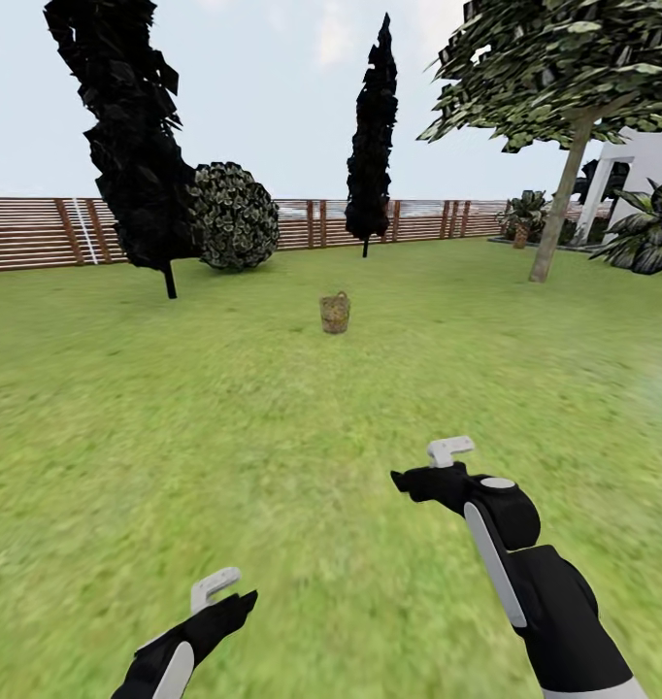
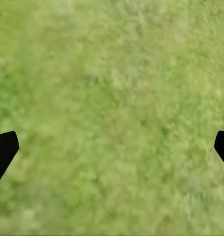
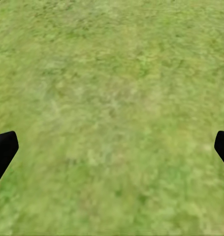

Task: Take the three Easter eggs out of the wicker basket on the lawn in the garden, then place them on the lawn next to a single tree (choose any tree) so that all three eggs are next to the same tree and none are left in the basket.

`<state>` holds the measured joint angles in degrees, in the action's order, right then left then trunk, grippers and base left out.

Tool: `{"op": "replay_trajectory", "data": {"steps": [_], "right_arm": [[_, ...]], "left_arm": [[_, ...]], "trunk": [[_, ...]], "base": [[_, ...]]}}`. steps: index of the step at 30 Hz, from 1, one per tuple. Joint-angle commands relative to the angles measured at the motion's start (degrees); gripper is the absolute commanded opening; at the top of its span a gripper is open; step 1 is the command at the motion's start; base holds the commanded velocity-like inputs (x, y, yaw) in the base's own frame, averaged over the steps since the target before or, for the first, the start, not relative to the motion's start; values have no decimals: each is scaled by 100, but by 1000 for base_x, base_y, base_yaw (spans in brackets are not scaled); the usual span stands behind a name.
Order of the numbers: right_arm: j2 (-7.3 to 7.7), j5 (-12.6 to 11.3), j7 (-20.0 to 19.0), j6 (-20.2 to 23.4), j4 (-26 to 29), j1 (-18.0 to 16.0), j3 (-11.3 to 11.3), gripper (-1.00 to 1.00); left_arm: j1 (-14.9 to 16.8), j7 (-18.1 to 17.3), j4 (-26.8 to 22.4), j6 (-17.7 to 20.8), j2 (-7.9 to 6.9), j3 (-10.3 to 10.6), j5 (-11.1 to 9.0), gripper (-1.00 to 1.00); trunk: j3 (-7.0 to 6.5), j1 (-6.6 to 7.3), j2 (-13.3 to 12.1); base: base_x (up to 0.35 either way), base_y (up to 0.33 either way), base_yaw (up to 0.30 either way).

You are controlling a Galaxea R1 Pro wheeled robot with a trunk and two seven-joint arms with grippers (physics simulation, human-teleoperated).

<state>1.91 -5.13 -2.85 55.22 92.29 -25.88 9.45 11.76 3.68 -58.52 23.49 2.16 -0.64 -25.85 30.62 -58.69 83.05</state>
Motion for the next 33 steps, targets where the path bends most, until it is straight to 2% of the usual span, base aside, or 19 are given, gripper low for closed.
{"op": "replay_trajectory", "data": {"steps": [1,26,29,33], "right_arm": [[4,-36,20,27,3,-8,3,100],[-7,-43,57,9,-104,-22,-3,100],[-7,-43,257,-96,-105,-22,-3,100],[-13,-71,965,-437,-109,-22,20,100]], "left_arm": [[2,37,-9,33,4,-6,-61,100],[2,37,20,33,4,-6,-61,100],[2,37,20,32,4,-6,-61,100],[2,37,20,29,4,-6,-61,100]], "trunk": [[6,-3,3],[6,-3,3],[6,-3,3],[6,-3,3]], "base": [[330,0,0],[330,0,0],[330,0,0],[330,0,0]]}}
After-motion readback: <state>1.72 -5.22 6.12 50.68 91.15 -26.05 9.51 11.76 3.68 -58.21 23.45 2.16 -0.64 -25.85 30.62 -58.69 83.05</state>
